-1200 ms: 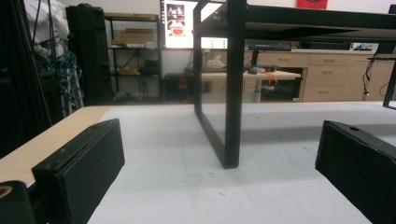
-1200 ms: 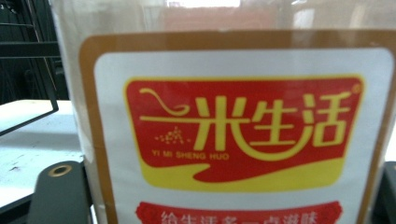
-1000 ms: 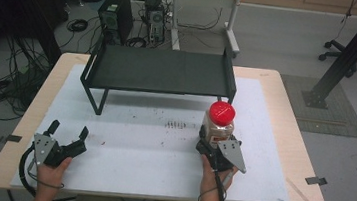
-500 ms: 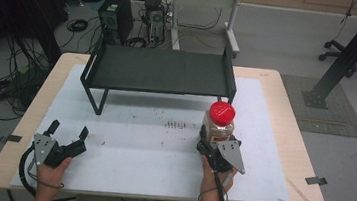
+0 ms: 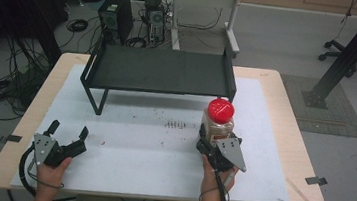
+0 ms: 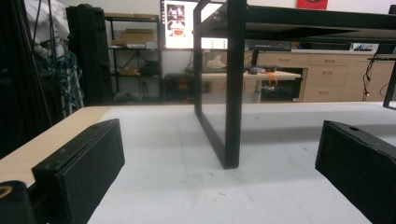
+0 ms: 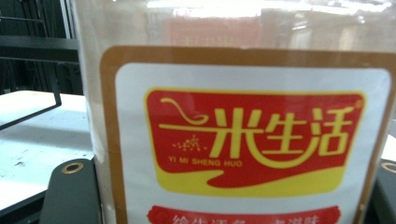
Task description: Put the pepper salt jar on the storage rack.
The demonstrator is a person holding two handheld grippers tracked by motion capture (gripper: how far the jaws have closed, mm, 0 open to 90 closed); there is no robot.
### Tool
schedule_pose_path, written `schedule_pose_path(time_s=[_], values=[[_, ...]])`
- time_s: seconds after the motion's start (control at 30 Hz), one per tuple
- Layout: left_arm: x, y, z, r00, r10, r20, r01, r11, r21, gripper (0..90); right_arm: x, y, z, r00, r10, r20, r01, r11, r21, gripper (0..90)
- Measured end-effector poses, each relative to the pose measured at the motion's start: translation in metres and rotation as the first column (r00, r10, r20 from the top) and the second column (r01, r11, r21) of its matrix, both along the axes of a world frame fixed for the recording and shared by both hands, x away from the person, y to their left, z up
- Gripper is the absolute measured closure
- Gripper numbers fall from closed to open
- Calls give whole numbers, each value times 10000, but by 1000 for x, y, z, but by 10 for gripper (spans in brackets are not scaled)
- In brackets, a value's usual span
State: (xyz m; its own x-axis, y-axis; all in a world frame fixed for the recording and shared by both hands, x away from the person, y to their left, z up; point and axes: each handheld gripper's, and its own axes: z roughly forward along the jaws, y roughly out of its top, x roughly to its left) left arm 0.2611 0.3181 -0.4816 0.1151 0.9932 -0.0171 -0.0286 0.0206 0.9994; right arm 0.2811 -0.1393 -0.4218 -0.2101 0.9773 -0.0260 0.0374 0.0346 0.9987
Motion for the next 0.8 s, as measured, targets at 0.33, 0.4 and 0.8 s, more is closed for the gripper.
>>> schedule_pose_path(time_s=[0.33, 0.4, 0.8], values=[[0, 0, 0, 10000, 1, -2, -1, 10000, -2, 16, -2, -1, 4, 9999, 74, -132, -72, 9998, 170, 250], [0, 0, 0, 10000, 0, -4, 0, 10000, -4, 16, -3, -2, 5, 9998, 85, -167, -83, 9998, 169, 250], [0, 0, 0, 10000, -6, 4, 6, 10000, -10, 16, -10, -4, 19, 9996, 137, -258, -134, 9998, 124, 250]])
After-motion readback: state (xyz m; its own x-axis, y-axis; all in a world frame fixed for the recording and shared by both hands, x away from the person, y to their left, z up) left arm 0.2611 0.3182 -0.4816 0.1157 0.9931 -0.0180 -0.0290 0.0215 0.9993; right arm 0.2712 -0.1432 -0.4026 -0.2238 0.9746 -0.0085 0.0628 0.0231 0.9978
